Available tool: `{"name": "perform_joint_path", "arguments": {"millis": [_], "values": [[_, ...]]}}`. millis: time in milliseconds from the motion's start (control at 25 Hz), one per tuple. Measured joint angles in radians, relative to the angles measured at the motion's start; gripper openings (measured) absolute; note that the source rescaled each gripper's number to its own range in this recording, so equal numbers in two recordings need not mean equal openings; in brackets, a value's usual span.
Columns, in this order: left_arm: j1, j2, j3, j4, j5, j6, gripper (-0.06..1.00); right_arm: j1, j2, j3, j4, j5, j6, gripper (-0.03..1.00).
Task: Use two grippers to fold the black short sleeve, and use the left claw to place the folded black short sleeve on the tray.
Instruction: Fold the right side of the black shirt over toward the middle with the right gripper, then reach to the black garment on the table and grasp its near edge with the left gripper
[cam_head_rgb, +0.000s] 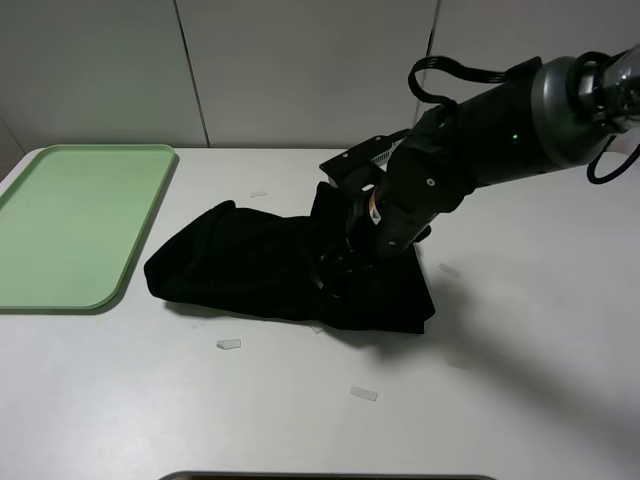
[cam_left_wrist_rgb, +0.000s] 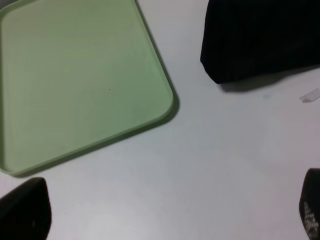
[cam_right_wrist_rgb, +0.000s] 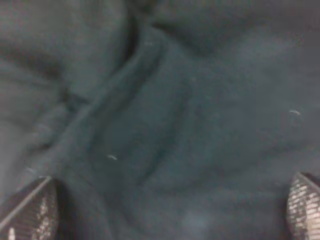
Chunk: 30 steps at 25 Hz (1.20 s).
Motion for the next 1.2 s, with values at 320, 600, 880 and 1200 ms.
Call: {"name": "perform_joint_path", "arguments": {"millis": [320, 600, 880, 1200], "values": [[0.0, 0.0, 0.0, 0.0, 0.0, 0.0, 1.0, 0.016, 0.033, 0.0, 0.002, -0.062, 0.01, 1.0], [0.0, 0.0, 0.0, 0.0, 0.0, 0.0, 1.0, 0.01, -0.009, -0.001, 0.003, -0.035, 0.01, 1.0], [0.0, 0.0, 0.0, 0.0, 0.0, 0.0, 1.0, -0.056, -0.259, -0.001, -0.004, 0.048, 0.009, 1.0], [0.0, 0.0, 0.0, 0.0, 0.0, 0.0, 1.0, -0.21, -0.653, 0.0, -0.036, 0.24, -0.087, 1.0]]}}
